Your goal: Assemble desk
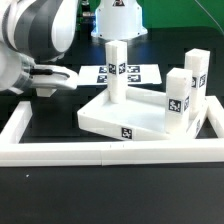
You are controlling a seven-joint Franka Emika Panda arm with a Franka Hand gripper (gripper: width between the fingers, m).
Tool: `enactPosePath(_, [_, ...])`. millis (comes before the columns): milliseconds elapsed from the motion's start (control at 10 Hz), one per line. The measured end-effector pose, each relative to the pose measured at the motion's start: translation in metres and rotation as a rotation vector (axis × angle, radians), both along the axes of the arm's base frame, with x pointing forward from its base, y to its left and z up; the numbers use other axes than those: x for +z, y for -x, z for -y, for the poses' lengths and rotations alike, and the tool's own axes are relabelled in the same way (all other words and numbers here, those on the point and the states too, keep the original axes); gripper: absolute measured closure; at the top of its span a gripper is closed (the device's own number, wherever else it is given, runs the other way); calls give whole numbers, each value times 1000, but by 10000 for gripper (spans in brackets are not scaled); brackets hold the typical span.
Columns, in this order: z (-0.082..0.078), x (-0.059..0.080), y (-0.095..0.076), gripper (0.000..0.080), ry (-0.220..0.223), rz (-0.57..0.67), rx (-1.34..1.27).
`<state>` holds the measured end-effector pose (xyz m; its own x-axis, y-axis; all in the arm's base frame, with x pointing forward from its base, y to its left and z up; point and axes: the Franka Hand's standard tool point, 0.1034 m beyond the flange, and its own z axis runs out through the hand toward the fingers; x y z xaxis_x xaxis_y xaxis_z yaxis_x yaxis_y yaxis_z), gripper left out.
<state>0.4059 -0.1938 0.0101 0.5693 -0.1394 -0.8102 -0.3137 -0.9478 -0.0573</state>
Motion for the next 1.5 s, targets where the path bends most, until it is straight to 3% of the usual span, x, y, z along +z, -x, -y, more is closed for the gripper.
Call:
enactPosePath(400, [-2,5,-4,513,14,-2,-7])
enactPosePath(600, [-26,61,-45,512,63,83,-11])
enactPosePath(700, [-37,88,-54,512,68,101,-24])
enactPosePath(800, [-35,103,-56,512,64,99,-21])
enactPosePath(1000, [-28,90,-62,512,96,159,-13])
enactPosePath(1200, [-28,91,-73,512,142,311,-1])
enactPosePath(1300, [-40,102,-81,512,178,390,-19])
enactPosePath(1500, [-64,144,-114,511,245,530,-80])
